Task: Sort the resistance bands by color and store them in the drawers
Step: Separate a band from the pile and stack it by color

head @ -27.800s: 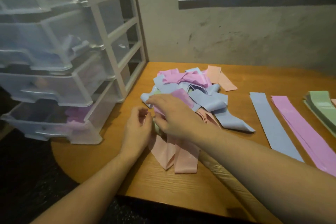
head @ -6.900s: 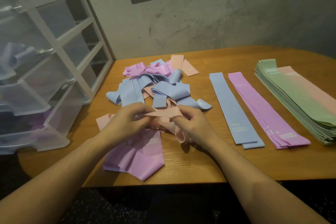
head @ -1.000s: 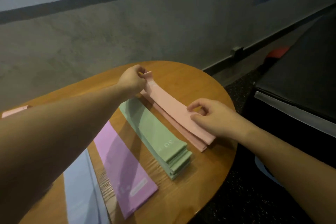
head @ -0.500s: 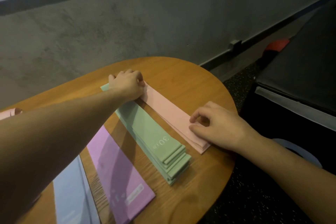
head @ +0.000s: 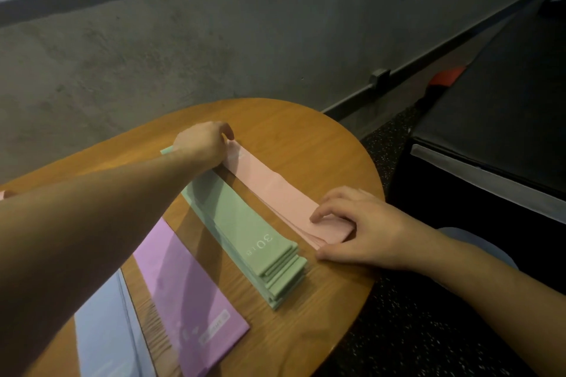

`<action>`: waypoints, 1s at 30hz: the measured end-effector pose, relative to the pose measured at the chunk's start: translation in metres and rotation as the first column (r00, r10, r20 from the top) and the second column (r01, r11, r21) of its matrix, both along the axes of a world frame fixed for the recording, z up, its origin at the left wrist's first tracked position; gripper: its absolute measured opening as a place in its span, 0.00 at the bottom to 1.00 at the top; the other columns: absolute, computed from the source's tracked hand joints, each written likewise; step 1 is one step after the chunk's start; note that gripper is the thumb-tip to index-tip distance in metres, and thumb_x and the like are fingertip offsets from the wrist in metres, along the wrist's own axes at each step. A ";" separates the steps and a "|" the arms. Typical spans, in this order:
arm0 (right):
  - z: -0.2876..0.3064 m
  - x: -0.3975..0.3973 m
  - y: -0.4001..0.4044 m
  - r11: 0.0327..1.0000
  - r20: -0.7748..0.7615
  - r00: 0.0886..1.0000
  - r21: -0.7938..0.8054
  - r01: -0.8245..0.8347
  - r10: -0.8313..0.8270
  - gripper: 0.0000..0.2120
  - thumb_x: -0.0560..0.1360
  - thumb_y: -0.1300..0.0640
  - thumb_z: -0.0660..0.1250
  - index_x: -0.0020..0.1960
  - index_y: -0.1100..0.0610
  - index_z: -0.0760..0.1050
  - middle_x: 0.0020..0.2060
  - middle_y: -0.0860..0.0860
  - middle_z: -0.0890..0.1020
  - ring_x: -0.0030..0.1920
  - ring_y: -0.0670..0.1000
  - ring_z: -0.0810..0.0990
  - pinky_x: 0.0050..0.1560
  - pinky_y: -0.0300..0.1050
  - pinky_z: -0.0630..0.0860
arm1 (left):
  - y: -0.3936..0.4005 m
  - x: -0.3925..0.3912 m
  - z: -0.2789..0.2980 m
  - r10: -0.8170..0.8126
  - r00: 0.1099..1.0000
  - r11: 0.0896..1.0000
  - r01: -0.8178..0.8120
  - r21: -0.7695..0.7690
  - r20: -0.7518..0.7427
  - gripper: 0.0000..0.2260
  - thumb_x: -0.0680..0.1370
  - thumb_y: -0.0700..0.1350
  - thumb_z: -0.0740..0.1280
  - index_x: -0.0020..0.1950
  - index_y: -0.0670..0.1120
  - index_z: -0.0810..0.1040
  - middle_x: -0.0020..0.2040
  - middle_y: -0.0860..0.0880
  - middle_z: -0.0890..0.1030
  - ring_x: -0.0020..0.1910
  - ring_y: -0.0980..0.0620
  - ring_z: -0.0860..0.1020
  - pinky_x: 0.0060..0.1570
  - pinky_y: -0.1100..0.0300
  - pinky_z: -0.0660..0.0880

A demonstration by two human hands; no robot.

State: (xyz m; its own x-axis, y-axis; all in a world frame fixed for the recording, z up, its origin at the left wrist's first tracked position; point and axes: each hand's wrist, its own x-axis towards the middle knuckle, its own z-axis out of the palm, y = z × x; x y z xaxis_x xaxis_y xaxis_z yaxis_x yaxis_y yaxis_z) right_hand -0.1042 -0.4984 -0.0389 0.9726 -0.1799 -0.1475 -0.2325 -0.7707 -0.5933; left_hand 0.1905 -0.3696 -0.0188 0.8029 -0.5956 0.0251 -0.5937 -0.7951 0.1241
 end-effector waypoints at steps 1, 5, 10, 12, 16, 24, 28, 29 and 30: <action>-0.002 -0.001 0.000 1.000 0.008 1.000 0.005 0.000 0.000 0.25 0.67 0.35 0.75 0.62 0.38 0.75 0.61 0.31 0.68 0.64 0.35 0.63 0.63 0.37 0.64 | -0.002 -0.001 0.000 -0.011 1.000 1.000 0.011 0.001 0.018 0.10 0.82 0.46 0.63 0.62 0.56 0.76 0.60 0.49 0.79 0.54 0.48 0.78 0.46 0.55 0.79; -0.011 -0.003 0.005 1.000 0.064 0.998 -0.007 0.028 -0.027 0.23 0.68 0.36 0.76 0.60 0.39 0.76 0.61 0.32 0.68 0.63 0.37 0.63 0.63 0.37 0.63 | -0.003 -0.005 0.002 -0.025 0.997 1.000 0.024 0.015 0.078 0.09 0.82 0.48 0.64 0.62 0.56 0.77 0.60 0.49 0.78 0.55 0.48 0.76 0.56 0.51 0.77; -0.011 -0.001 0.009 0.999 0.078 0.996 -0.012 0.035 -0.034 0.26 0.66 0.35 0.76 0.61 0.39 0.76 0.63 0.34 0.67 0.64 0.39 0.63 0.65 0.39 0.62 | 0.012 -0.009 0.005 -0.031 0.995 0.998 0.037 -0.058 0.095 0.10 0.82 0.52 0.63 0.62 0.55 0.78 0.61 0.50 0.77 0.62 0.46 0.74 0.70 0.42 0.67; -0.005 0.000 0.007 1.000 0.034 0.999 0.019 0.018 -0.018 0.29 0.64 0.34 0.77 0.62 0.37 0.74 0.64 0.34 0.65 0.67 0.40 0.62 0.69 0.41 0.62 | 0.025 -0.011 0.009 -0.042 0.994 0.994 0.051 -0.092 0.099 0.10 0.82 0.53 0.63 0.61 0.55 0.78 0.59 0.51 0.76 0.61 0.47 0.74 0.69 0.42 0.67; 0.007 -0.001 0.008 0.997 0.021 0.998 0.044 0.056 -0.057 0.28 0.67 0.36 0.76 0.64 0.37 0.71 0.66 0.35 0.63 0.68 0.42 0.64 0.71 0.44 0.65 | 0.064 -0.021 0.016 -0.081 0.991 0.987 0.095 -0.131 0.107 0.10 0.80 0.52 0.63 0.60 0.55 0.78 0.54 0.51 0.76 0.57 0.46 0.75 0.61 0.45 0.72; 0.027 0.013 0.045 0.977 0.331 0.919 0.052 0.208 -0.213 0.06 0.77 0.49 0.68 0.47 0.38 0.74 0.54 0.41 0.76 0.57 0.46 0.74 0.59 0.45 0.71 | 0.166 -0.048 0.005 -0.126 0.976 0.976 0.153 -0.152 0.177 0.12 0.76 0.53 0.63 0.56 0.54 0.81 0.56 0.50 0.80 0.53 0.43 0.79 0.57 0.47 0.73; 0.042 0.024 0.082 0.992 0.357 0.926 0.031 0.121 -0.124 0.05 0.78 0.50 0.67 0.49 0.40 0.76 0.51 0.40 0.76 0.55 0.45 0.74 0.54 0.44 0.70 | 0.219 -0.065 0.002 -0.175 0.965 0.970 0.203 -0.134 0.197 0.21 0.72 0.59 0.55 0.54 0.52 0.82 0.54 0.50 0.81 0.51 0.42 0.79 0.53 0.47 0.74; 0.046 0.027 0.093 0.995 0.362 0.926 0.030 0.100 -0.104 0.04 0.78 0.51 0.67 0.50 0.41 0.77 0.52 0.40 0.76 0.55 0.44 0.74 0.53 0.43 0.70 | 0.233 -0.070 0.001 -0.182 0.963 0.970 0.208 -0.123 0.199 0.21 0.73 0.59 0.55 0.54 0.52 0.82 0.54 0.50 0.81 0.51 0.42 0.79 0.52 0.47 0.75; 0.050 0.031 0.104 0.996 0.367 0.926 0.029 0.082 -0.087 0.04 0.79 0.51 0.67 0.51 0.43 0.78 0.52 0.41 0.77 0.56 0.45 0.75 0.53 0.42 0.69 | 0.248 -0.075 0.000 -0.188 0.960 0.970 0.214 -0.115 0.205 0.20 0.73 0.58 0.55 0.53 0.52 0.81 0.53 0.49 0.82 0.51 0.42 0.79 0.51 0.47 0.75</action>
State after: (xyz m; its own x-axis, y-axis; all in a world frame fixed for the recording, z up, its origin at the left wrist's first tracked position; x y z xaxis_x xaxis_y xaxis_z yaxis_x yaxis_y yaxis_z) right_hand -0.0731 -0.3944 0.0109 0.9402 -0.2646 0.2143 -0.0605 -0.7492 -0.6596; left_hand 0.1151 -0.1219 -0.0184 0.6391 -0.7247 0.2576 -0.7626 -0.6406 0.0899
